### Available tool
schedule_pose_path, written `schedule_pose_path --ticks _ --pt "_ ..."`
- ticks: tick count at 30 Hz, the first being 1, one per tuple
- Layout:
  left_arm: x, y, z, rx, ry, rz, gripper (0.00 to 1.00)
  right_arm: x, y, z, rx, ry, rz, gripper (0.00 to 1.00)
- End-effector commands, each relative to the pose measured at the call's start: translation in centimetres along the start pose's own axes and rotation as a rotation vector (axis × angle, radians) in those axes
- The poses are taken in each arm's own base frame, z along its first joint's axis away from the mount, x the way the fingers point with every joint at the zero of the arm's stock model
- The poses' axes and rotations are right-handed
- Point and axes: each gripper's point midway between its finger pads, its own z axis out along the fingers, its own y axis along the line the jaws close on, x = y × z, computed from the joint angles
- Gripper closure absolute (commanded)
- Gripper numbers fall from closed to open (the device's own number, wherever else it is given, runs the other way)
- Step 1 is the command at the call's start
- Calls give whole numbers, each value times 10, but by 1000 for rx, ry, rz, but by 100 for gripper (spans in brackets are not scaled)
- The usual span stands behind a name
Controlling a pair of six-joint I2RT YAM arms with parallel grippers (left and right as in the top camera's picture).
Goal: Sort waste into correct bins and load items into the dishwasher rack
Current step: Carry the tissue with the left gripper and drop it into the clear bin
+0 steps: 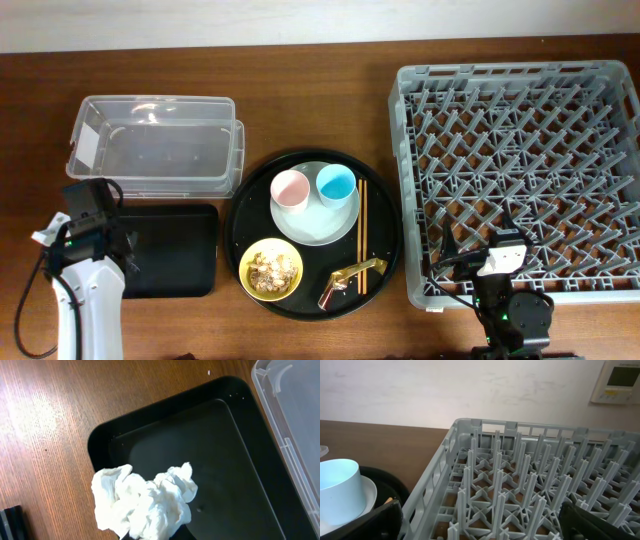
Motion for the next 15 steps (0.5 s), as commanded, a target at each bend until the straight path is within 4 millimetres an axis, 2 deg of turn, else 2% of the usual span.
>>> schedule_pose_path --ticks 1,3,4,7,9,11,12,13,14,15 --pt "2 -35 -2 186 32 136 97 2 0 0 -4 1 1 2" --pt "-17 -86 -36 449 5 228 97 2 0 0 -4 1 1 2" --pt "-37 -102 -62 536 -39 239 97 2 0 0 -4 1 1 2" --pt "-83 -128 -116 683 -171 215 99 2 0 0 -4 1 1 2" --pt "-100 -151 -138 815 -245 212 99 2 0 0 -4 1 1 2" --pt "-103 -171 -136 849 -268 225 99 2 0 0 -4 1 1 2" --pt "-101 -190 -128 868 -268 243 99 2 0 0 -4 1 1 2" --pt "-97 -207 -118 878 -264 257 99 2 0 0 -4 1 1 2" --pt "-89 -227 -97 878 -246 287 99 2 0 0 -4 1 1 2" --pt "-85 -235 -84 869 -232 294 99 2 0 0 -4 1 1 2"
